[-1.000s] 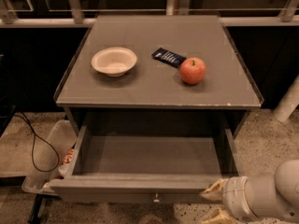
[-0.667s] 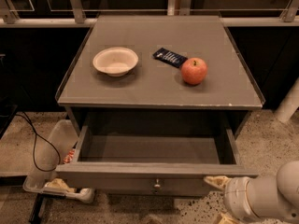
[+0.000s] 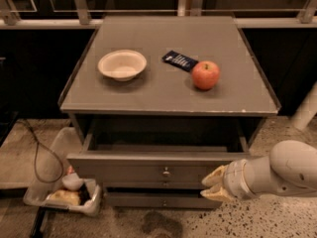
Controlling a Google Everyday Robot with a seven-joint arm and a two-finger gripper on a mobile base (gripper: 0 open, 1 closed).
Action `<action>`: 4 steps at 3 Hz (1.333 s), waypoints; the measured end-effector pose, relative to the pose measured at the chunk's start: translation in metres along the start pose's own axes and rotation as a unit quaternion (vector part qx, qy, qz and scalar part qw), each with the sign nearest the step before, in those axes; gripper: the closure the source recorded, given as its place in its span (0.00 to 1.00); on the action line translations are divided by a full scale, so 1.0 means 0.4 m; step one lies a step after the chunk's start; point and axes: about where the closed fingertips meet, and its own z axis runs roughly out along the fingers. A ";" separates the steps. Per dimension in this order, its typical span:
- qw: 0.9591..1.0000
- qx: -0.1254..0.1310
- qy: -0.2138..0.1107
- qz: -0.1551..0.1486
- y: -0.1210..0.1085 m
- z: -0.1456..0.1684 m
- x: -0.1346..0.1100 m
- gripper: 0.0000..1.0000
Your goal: Close top drawer
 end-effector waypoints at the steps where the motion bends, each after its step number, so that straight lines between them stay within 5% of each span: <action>1: 1.000 0.022 0.006 0.012 -0.133 0.021 0.008 0.84; 2: 0.999 0.031 0.008 0.015 -0.159 0.017 0.009 1.00; 4: 0.999 0.031 0.008 0.015 -0.159 0.017 0.009 0.58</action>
Offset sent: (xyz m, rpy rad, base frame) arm 0.2303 -0.1133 0.0593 -0.1047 -0.2000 -0.3246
